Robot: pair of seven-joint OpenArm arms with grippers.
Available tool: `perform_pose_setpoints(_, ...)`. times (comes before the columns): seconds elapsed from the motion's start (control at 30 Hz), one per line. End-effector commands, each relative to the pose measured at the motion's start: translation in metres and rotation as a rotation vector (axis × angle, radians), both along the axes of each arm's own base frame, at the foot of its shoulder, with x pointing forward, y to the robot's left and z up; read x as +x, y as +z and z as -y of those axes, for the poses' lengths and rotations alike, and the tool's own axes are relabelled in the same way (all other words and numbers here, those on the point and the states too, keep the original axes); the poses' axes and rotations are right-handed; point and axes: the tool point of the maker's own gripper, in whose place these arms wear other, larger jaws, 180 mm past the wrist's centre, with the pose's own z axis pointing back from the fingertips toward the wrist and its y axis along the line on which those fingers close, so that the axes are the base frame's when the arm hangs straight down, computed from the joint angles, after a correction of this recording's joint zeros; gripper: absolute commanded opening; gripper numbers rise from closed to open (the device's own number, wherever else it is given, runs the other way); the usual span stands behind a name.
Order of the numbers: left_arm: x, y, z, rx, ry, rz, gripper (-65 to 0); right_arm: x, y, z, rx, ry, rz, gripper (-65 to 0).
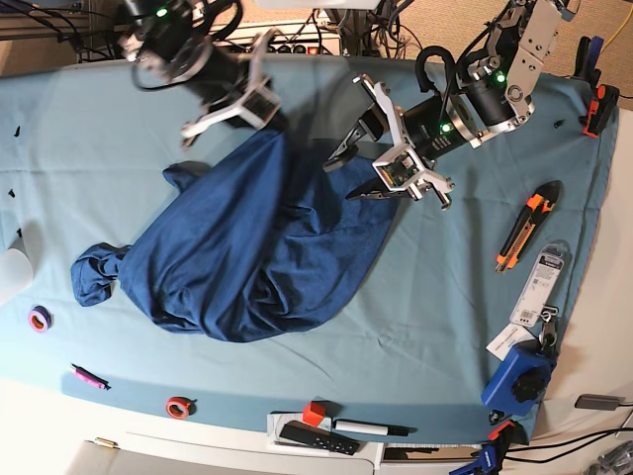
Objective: Layout the t-shirt on the table in an organized manner, then fold the t-shirt properly
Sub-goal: 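Lift the grasped fabric with the right gripper and pull it away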
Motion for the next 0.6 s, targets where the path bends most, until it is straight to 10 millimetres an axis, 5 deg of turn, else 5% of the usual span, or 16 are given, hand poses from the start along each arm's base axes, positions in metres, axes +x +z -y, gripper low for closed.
perform_pose_setpoints(0.0,-0.001,0.012,0.003,-0.032,-0.021,0.031,-35.6,-0.001,0.008,-0.008,0.025,0.021,0.025,-65.0)
perform_pose_setpoints(0.13,-0.009,0.005,0.007,-0.014,-0.080,0.025,-35.6,-0.012,0.006,-0.024,0.047,0.070,0.007,-65.0)
perform_pose_setpoints(0.37,-0.034,-0.053,0.005,0.055,-0.225,-0.149,-35.6,-0.016,0.010,-0.040,0.099,0.079,0.001,-65.0)
perform_pose_setpoints(0.57,-0.029,-0.036,0.016,-0.102,-0.241,-0.148,-35.6,-0.010,0.015,-0.042,0.113,0.072,0.020,-65.0)
